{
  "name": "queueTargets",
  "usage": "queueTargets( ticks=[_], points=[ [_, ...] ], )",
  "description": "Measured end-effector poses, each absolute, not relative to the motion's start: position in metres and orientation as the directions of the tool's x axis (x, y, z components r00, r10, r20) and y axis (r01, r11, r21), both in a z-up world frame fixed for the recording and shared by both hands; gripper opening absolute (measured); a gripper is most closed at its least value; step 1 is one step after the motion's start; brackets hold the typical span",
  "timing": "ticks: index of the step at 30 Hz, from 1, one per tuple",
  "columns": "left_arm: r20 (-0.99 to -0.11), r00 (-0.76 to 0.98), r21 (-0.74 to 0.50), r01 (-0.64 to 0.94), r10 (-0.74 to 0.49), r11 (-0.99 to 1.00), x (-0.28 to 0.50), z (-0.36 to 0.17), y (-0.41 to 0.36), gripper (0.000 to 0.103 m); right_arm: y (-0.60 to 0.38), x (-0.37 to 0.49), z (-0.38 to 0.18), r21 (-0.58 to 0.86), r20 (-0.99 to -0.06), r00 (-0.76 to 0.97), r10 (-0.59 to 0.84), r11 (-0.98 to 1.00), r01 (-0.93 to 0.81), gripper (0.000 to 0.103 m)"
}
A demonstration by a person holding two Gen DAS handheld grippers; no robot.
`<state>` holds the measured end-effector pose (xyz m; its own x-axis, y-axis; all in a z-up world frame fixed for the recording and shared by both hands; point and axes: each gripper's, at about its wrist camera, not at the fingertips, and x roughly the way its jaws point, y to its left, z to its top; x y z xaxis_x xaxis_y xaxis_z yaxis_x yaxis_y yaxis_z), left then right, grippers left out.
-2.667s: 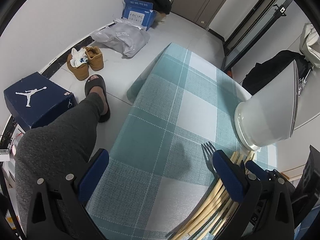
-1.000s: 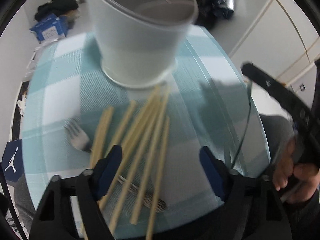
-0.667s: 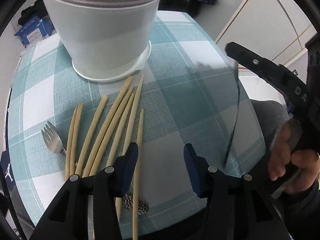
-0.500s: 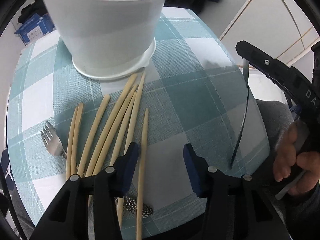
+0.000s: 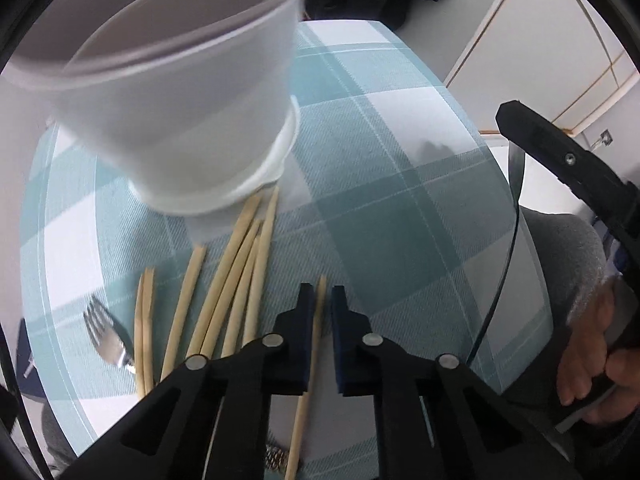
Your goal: Organize utensils
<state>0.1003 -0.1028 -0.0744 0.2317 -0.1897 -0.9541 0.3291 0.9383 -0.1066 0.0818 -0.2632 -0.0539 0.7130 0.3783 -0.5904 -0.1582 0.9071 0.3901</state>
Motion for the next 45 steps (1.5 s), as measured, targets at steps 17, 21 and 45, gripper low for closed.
queueTargets(
  ticks=[17, 21, 45],
  points=[
    [-0.773, 0.538, -0.229, 0.257, -0.336, 0.939, 0.075, 0.020, -0.059, 0.000, -0.252, 0.068, -0.030, 0.343, -0.556, 0.754, 0.349, 0.923, -0.174, 0.031],
    [-0.705, 0.616, -0.252, 0.243, -0.350, 0.937, 0.078, 0.036, -0.051, 0.000, -0.240, 0.063, -0.016, 0.307, -0.532, 0.772, 0.348, 0.929, -0.208, 0.031],
    [-0.574, 0.702, -0.361, 0.246, -0.422, 0.900, 0.088, 0.073, -0.029, 0.000, -0.195, 0.046, 0.024, 0.177, -0.473, 0.798, 0.374, 0.927, -0.330, 0.024]
  ],
)
